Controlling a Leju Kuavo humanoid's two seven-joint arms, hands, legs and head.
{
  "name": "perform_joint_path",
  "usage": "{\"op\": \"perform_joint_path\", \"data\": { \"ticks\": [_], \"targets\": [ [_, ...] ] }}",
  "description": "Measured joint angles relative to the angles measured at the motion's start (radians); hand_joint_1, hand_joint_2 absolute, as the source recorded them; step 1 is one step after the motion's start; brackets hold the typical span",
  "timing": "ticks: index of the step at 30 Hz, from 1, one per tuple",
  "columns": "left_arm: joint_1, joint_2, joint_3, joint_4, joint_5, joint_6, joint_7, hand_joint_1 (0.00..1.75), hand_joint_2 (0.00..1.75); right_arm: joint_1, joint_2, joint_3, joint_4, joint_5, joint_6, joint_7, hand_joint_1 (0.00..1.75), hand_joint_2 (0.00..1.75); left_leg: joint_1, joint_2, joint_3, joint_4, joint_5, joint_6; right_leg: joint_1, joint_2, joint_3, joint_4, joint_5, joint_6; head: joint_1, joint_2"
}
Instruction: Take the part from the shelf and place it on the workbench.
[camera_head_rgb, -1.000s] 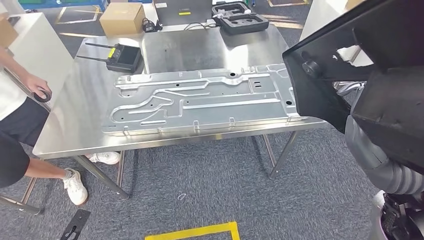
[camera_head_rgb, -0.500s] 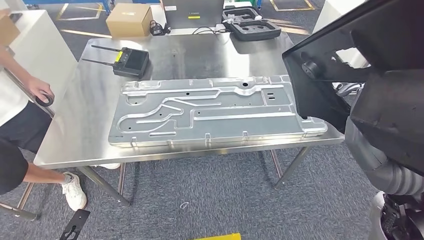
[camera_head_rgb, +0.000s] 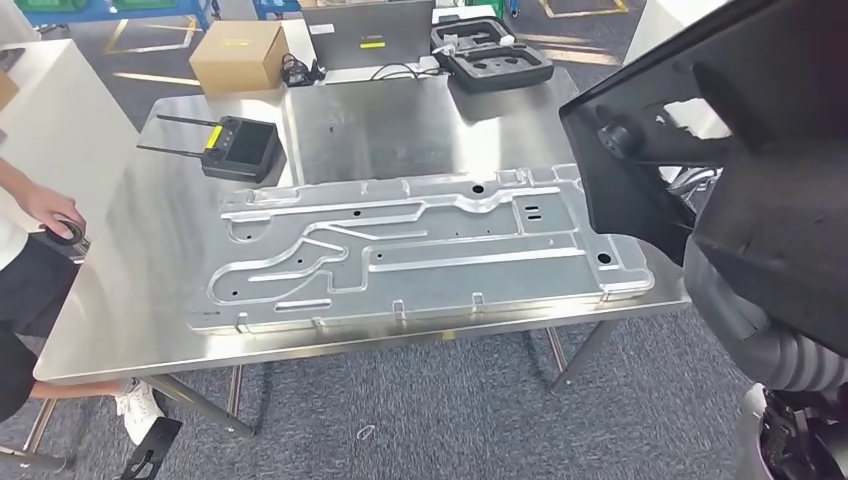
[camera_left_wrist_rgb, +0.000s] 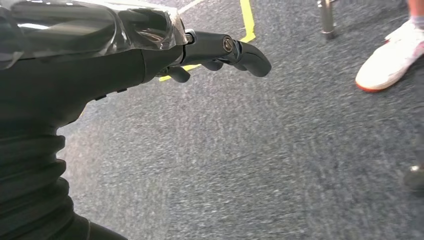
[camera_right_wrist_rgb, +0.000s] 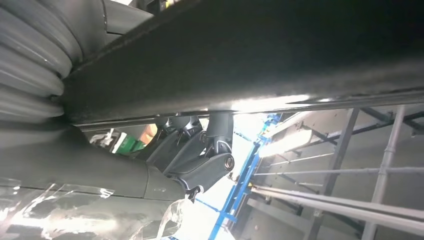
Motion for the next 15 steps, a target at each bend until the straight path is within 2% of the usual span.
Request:
{"op": "perform_joint_path", "data": {
  "ticks": [2,3,4,6,8,10,11,12,13,14,15],
  "targets": [
    [0.0,0.0,0.0,0.0,-0.001,-0.001,0.001,0.0,1.75,-0.001,0.002,0.006,0.0,0.0,0.001,0.0,1.75,1.75,-0.004,0.003,0.024,-0.083,0.069,0.014,0.002,0.001,0.014,0.0,-0.016,0.012,0.0,0.0],
    [0.0,0.0,0.001,0.0,-0.002,-0.001,0.002,0.0,1.75,-0.002,0.003,0.009,0.0,0.0,0.004,0.001,1.75,1.75,-0.006,0.004,0.028,-0.094,0.077,0.025,0.003,0.002,0.018,0.003,-0.021,0.018,0.0,0.0],
    [-0.001,0.0,0.001,0.0,-0.004,-0.002,0.003,0.0,1.75,-0.003,0.004,0.012,0.0,0.0,0.011,0.001,1.75,1.75,-0.007,0.004,0.034,-0.095,0.072,0.036,0.003,0.003,0.02,0.006,-0.024,0.024,0.001,0.0],
    [-0.005,0.0,0.001,0.0,-0.012,-0.004,0.007,0.0,1.75,-0.01,0.005,0.025,0.001,0.002,0.034,0.004,1.75,1.75,-0.006,0.002,0.049,-0.099,0.07,0.051,0.001,-0.001,0.017,0.032,-0.032,0.033,0.002,0.0],
    [-0.012,0.0,0.0,0.0,-0.021,-0.007,0.012,0.0,1.75,-0.02,0.008,0.05,0.003,0.013,0.059,0.006,1.75,1.75,-0.004,0.0,0.064,-0.101,0.064,0.062,-0.002,-0.005,-0.026,0.115,-0.061,0.041,0.003,0.0],
    [-0.017,0.0,-0.001,0.0,-0.033,-0.014,0.017,0.0,1.75,-0.026,0.018,0.087,0.01,0.035,0.089,0.006,1.75,1.75,-0.005,-0.001,0.074,-0.101,0.052,0.068,-0.002,-0.006,-0.113,0.248,-0.109,0.046,0.004,0.0],
    [-0.019,-0.001,-0.001,0.0,-0.043,-0.019,0.02,0.0,1.75,-0.032,0.027,0.112,0.02,0.052,0.107,0.004,1.75,1.75,-0.005,-0.002,0.08,-0.101,0.045,0.068,-0.003,-0.006,-0.15,0.291,-0.125,0.047,0.004,0.0],
    [-0.022,-0.001,-0.002,0.0,-0.053,-0.025,0.025,0.0,1.75,-0.04,0.039,0.143,0.035,0.076,0.126,0.001,1.75,1.75,-0.005,-0.003,0.09,-0.1,0.037,0.067,-0.003,-0.006,-0.176,0.307,-0.128,0.047,0.004,0.0],
    [-0.027,-0.002,-0.002,0.0,-0.063,-0.03,0.031,0.0,1.75,-0.051,0.052,0.175,0.053,0.103,0.14,-0.005,1.75,1.75,-0.005,-0.005,0.101,-0.1,0.029,0.066,-0.003,-0.006,-0.181,0.282,-0.109,0.045,0.004,0.0],
    [-0.033,-0.003,-0.004,0.0,-0.071,-0.034,0.036,0.0,1.75,-0.064,0.066,0.209,0.075,0.131,0.148,-0.013,1.75,1.75,-0.005,-0.008,0.113,-0.1,0.02,0.063,-0.003,-0.006,-0.17,0.227,-0.069,0.042,0.004,0.0],
    [-0.041,-0.004,-0.005,0.0,-0.077,-0.038,0.041,0.0,1.75,-0.076,0.08,0.239,0.097,0.157,0.152,-0.02,1.75,1.75,-0.005,-0.01,0.125,-0.1,0.01,0.06,-0.003,-0.006,-0.152,0.155,-0.013,0.037,0.005,0.0]
  ]
}}
